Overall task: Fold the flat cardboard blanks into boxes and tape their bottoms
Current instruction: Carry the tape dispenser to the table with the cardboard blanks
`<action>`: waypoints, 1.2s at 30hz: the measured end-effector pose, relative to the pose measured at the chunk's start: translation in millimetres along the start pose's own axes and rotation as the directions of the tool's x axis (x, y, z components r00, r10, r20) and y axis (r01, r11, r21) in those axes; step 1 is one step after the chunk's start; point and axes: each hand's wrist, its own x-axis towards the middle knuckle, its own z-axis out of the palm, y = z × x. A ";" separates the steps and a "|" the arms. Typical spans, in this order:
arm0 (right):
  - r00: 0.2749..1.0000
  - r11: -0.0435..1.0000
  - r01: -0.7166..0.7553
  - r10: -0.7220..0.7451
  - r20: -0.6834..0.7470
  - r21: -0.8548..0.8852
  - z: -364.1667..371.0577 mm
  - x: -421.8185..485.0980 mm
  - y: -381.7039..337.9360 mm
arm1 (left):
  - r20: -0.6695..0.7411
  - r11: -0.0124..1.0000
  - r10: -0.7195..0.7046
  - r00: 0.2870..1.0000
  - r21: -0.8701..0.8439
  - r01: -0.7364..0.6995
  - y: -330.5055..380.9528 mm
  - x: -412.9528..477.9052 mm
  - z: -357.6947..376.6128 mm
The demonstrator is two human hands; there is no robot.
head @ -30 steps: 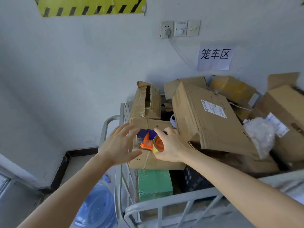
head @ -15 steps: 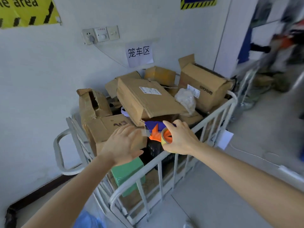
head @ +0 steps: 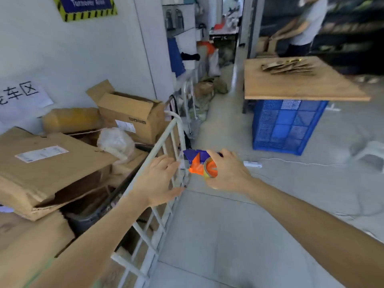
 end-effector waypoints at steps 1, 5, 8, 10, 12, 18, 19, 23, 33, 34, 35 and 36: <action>0.999 0.999 -0.033 0.033 -0.009 -0.008 -6.8 -0.5 22.1 | 0.006 0.999 0.031 1.000 -0.018 -0.031 11.7 20.6 6.3; 0.988 0.988 -0.154 0.153 -0.033 -0.027 -37.1 -1.7 112.0 | 0.015 0.991 0.114 0.993 -0.065 -0.113 63.8 105.8 31.5; 0.973 0.974 -0.225 0.223 -0.062 -0.028 -63.3 -3.2 175.4 | 0.014 0.977 0.197 0.980 -0.086 -0.195 105.1 172.4 49.1; 0.961 0.964 -0.265 0.262 -0.087 -0.033 -80.4 -6.1 214.6 | 0.005 0.963 0.249 0.968 -0.105 -0.247 134.4 212.4 56.4; 0.946 0.950 -0.309 0.302 -0.117 -0.042 -97.0 -9.9 251.8 | -0.003 0.952 0.286 0.958 -0.112 -0.284 163.4 248.3 62.7; 0.885 0.898 -0.437 0.422 -0.197 -0.041 -136.8 -11.2 346.9 | -0.026 0.905 0.404 0.914 -0.136 -0.404 230.0 342.7 75.3; 0.873 0.889 -0.457 0.440 -0.211 -0.038 -141.3 -9.9 361.1 | -0.022 0.897 0.419 0.908 -0.146 -0.418 240.5 358.0 74.6; 0.833 0.853 -0.521 0.503 -0.232 -0.018 -157.0 1.2 416.5 | -0.060 0.847 0.516 0.854 -0.109 -0.520 276.7 422.5 85.3; 0.724 0.764 -0.645 0.613 -0.316 0.006 -214.1 74.4 566.0 | -0.053 0.738 0.669 0.742 -0.077 -0.670 344.3 636.5 113.5; 0.710 0.757 -0.654 0.620 -0.333 0.016 -220.8 83.1 581.1 | -0.062 0.731 0.676 0.734 -0.068 -0.679 350.3 659.0 115.8; 0.692 0.748 -0.663 0.628 -0.357 0.031 -227.3 91.2 596.4 | -0.069 0.725 0.684 0.726 -0.049 -0.687 357.0 681.1 116.9; 0.671 0.739 -0.672 0.638 -0.377 0.054 -234.1 99.0 611.4 | -0.077 0.716 0.694 0.716 -0.030 -0.697 365.3 703.2 116.7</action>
